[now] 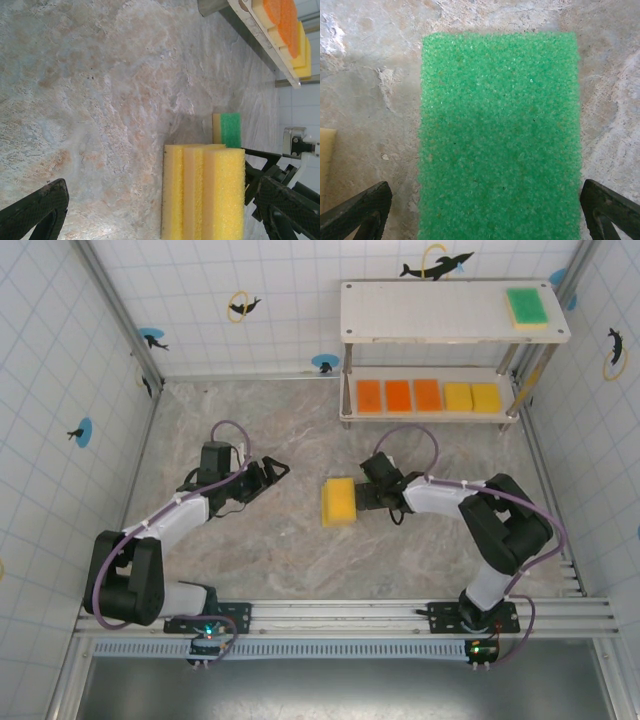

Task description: Place and organize the cleaning sponges onto the shelf

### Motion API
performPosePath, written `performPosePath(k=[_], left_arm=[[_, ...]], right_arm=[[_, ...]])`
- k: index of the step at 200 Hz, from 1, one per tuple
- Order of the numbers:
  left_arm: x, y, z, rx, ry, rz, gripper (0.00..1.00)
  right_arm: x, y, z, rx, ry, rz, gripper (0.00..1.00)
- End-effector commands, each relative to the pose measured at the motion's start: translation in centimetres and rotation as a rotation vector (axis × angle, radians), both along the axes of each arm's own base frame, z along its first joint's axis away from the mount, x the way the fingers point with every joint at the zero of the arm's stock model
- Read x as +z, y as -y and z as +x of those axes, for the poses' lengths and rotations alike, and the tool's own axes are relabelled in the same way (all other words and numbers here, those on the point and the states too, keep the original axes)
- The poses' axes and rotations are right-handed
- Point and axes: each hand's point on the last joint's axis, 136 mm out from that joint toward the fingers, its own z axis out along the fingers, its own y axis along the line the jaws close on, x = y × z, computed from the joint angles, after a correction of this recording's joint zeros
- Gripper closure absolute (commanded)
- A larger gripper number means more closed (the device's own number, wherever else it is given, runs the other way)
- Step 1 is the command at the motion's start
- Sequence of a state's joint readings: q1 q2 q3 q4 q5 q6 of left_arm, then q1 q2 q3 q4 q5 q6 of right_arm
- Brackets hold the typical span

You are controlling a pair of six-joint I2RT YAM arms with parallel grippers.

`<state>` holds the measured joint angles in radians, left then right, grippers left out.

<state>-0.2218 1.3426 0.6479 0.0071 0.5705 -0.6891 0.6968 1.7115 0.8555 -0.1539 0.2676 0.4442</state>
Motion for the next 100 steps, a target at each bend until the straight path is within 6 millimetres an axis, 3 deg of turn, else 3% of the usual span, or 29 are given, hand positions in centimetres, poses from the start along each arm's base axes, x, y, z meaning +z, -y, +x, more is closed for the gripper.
performPosePath(k=[1,42,100], left_arm=[[-0.2,0.1,-0.1,-0.002,-0.012,0.002,0.03],[0.0,0.1,0.0,-0.006,-0.002,0.009,0.02],[-0.5,0.1,-0.1,-0.007,-0.011,0.008,0.02]], right_arm=[[-2.6,0.9,-1.6,0.009,-0.071,-0.079,0.00],[-3.3,0.7,-1.9,0.007,-0.062,-0.064,0.01],[-4.7,3.3,-4.4,-0.014,-0.066,-0.103,0.03]])
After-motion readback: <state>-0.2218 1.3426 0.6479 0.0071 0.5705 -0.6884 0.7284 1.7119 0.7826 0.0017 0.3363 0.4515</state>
